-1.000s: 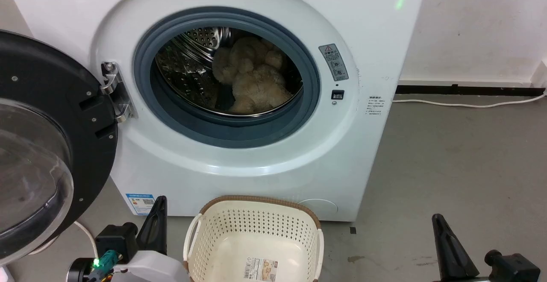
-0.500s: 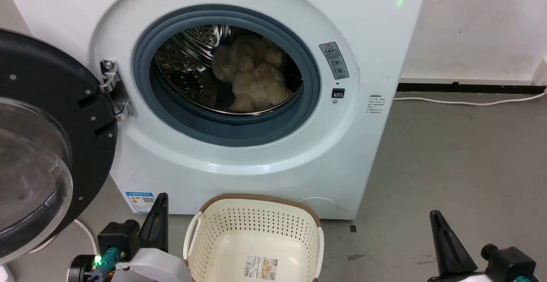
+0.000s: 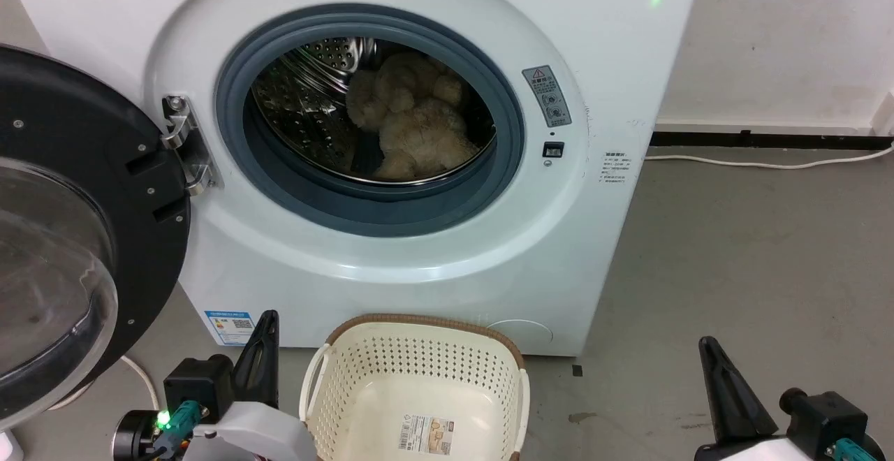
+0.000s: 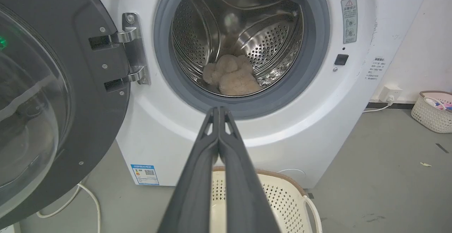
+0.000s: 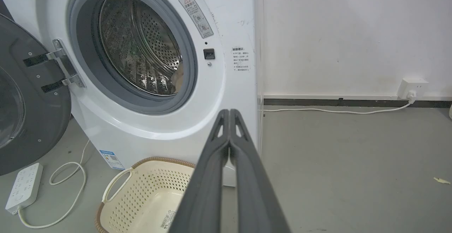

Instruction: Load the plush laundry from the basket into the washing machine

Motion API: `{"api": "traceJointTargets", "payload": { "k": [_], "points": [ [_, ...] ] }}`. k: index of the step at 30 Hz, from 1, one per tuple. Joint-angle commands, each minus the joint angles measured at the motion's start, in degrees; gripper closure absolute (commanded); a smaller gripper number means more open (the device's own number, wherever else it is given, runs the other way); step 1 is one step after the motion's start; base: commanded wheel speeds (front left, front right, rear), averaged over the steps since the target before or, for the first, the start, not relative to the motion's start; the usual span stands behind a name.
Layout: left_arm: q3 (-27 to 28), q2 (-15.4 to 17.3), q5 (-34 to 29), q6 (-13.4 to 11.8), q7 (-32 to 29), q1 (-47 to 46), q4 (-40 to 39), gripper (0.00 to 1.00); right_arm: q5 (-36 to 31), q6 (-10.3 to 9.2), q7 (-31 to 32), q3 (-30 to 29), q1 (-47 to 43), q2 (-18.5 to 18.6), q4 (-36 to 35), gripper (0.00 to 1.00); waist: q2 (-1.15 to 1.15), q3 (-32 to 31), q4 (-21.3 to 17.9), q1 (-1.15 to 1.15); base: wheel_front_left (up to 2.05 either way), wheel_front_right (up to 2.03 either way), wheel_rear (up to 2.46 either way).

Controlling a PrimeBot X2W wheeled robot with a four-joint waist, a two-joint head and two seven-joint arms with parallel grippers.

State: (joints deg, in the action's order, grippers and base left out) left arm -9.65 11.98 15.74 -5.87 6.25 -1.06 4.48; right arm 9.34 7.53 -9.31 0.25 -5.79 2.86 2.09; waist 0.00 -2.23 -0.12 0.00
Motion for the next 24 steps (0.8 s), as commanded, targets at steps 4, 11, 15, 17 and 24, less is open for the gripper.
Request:
{"api": "traceJointTargets", "payload": {
  "k": [4,11,15,17,24],
  "points": [
    [0.9,-0.6,-1.3,0.5,-0.4,0.4,-0.6,1.00,-0.8,-0.02,0.6,-0.1,1.1,0.0,-0.4,1.00,0.00,0.1,0.0,0.00,0.00,0.00,0.00],
    [1.7,-1.4,-2.7,1.0,-1.0,0.5,-0.9,1.00,-1.6,-0.02,1.4,-0.1,1.6,0.0,-0.6,1.00,0.00,0.3,0.0,0.00,0.00,0.00,0.00],
    [2.2,-1.8,-3.5,1.3,-1.3,0.5,-1.1,1.00,-2.1,-0.02,1.9,-0.1,1.8,0.0,-0.7,1.00,0.00,0.4,0.0,0.00,0.00,0.00,0.00],
    [2.7,-2.3,-4.2,1.6,-1.6,0.6,-1.3,1.00,-2.5,-0.02,2.3,-0.1,2.1,0.0,-0.8,1.00,0.00,0.5,0.0,0.00,0.00,0.00,0.00],
    [3.5,-3.1,-5.6,2.1,-2.2,0.6,-1.7,1.00,-3.3,-0.02,3.2,-0.1,2.5,0.0,-0.9,1.00,0.00,0.7,0.0,0.00,0.00,0.00,0.00]
  ]
}}
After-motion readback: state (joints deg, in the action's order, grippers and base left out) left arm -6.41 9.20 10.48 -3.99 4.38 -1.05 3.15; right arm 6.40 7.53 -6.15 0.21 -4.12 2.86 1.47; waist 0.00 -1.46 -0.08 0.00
